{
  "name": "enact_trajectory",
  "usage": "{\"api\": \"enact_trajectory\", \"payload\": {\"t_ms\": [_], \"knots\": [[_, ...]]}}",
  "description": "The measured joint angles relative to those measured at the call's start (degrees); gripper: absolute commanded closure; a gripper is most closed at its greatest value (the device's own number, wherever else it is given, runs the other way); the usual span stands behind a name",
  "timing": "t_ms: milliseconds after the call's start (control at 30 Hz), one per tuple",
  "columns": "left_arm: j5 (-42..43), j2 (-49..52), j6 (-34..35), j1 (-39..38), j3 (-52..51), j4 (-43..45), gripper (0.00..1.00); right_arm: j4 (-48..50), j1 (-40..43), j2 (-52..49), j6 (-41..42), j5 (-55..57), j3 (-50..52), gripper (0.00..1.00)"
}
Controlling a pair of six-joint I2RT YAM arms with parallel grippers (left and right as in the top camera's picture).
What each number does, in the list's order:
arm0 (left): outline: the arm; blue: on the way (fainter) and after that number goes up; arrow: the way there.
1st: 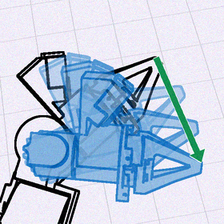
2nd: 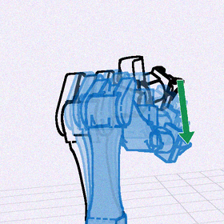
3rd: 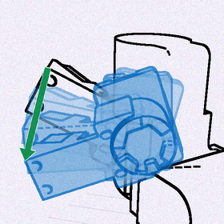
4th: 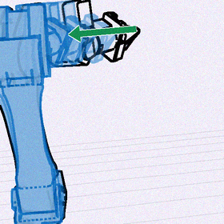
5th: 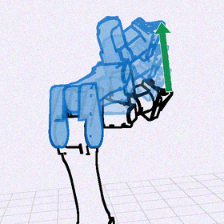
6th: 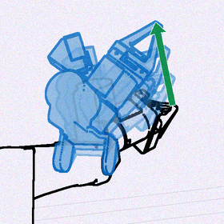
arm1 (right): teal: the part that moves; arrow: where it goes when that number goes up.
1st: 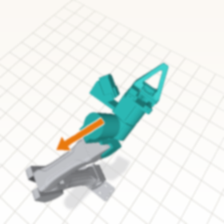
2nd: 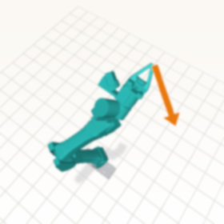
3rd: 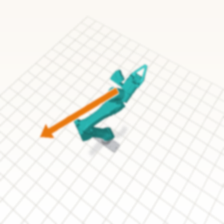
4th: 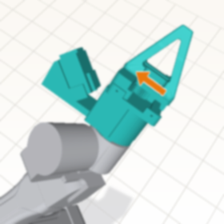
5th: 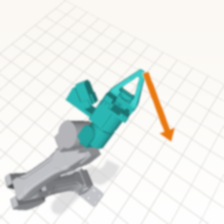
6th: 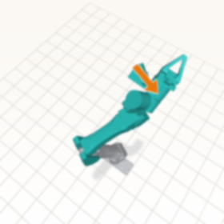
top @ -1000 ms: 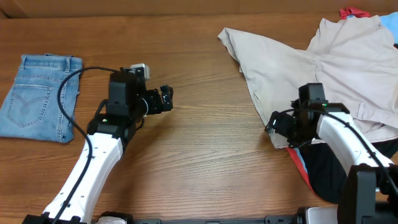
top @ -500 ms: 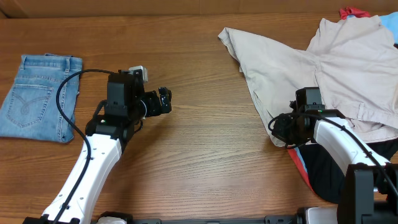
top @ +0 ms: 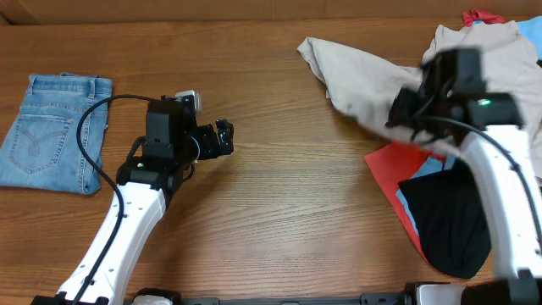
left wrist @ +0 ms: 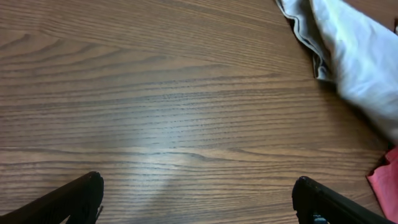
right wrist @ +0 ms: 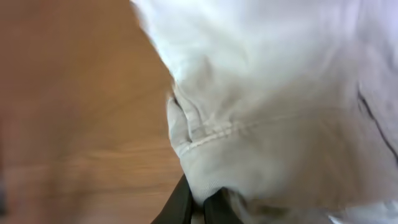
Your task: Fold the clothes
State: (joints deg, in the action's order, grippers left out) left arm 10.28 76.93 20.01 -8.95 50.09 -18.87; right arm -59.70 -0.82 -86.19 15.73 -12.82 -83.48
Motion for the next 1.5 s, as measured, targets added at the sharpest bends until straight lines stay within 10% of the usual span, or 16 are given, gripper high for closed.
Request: {"api": "enact_trajectory", "payload": {"t_ms": [467,700,1000,1500], "knots": [[-4.9,0.0,-0.7,0.0,0.0,0.2,0.0,-3.3,-23.6,-4.6,-2.9,-2.4,-7.2,0.96],[-7.1,0.0,-0.9,0.0,0.0,0.5,0.0,1.5,-30.6,-9.6,-2.6,-1.0,-6.8,0.52],[-0.3,0.0,0.2,0.0,0.0,-3.3,0.0,-0.3,-23.0,-7.9,-2.0,5.7,-7.0,0.44],[11.4,8.5,22.0,-12.9,0.2,-9.4,0.0,-4.3,-10.8,-5.0,-1.8,7.3,-7.6,0.41]]}}
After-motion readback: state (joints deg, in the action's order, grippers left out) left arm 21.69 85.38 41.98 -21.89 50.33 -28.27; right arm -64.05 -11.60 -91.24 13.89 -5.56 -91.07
